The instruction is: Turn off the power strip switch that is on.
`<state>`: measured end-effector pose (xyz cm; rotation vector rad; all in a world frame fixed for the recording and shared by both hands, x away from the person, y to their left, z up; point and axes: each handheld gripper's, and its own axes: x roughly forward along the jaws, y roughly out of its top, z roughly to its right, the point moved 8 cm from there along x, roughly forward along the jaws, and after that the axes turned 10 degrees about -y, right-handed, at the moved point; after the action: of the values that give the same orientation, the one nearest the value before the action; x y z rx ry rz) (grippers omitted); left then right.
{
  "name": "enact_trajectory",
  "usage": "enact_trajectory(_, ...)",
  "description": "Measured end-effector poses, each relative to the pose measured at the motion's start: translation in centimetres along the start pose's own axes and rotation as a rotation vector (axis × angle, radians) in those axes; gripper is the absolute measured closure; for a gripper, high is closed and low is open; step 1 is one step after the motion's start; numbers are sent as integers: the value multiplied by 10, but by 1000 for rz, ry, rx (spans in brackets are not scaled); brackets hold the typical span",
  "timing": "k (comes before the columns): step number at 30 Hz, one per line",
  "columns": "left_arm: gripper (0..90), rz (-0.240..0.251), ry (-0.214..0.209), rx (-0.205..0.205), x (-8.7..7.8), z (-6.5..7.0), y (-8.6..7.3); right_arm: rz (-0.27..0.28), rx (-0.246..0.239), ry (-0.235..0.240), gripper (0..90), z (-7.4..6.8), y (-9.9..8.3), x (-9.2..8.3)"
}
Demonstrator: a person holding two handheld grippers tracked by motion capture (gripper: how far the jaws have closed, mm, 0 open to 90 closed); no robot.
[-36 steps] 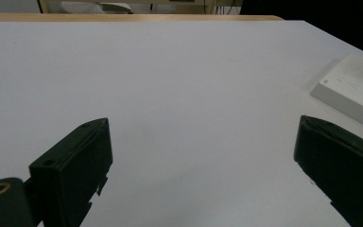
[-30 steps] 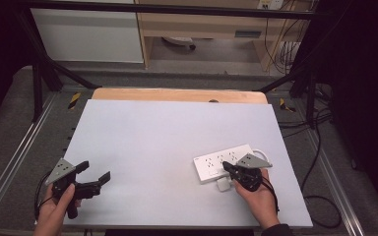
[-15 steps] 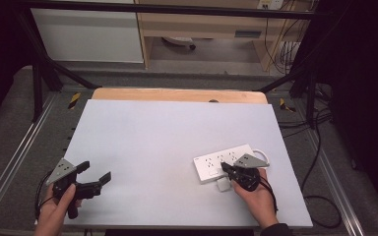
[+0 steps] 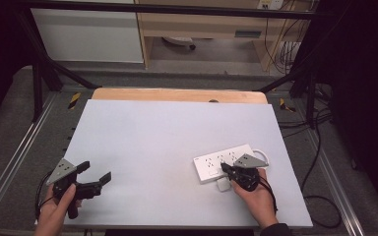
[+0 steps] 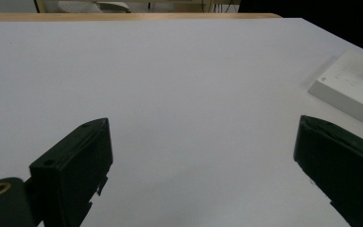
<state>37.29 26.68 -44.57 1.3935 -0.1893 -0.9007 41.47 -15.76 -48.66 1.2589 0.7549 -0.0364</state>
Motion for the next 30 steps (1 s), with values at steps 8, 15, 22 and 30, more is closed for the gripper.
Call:
enact_trajectory(8, 51, 1, 1, 0, 0, 0, 0, -5, -3, 0, 900, 0, -1, 0)
enact_trajectory(15, 51, 1, 1, 0, 0, 0, 0, -7, -3, -4, 900, 0, -1, 1)
enact_trajectory(22, 51, -1, 0, 2, 0, 0, 0, -6, -4, 0, 900, 0, -1, 2)
enact_trajectory(30, 51, -2, 1, 2, 0, 0, 0, -2, -2, 2, 900, 0, -1, 2)
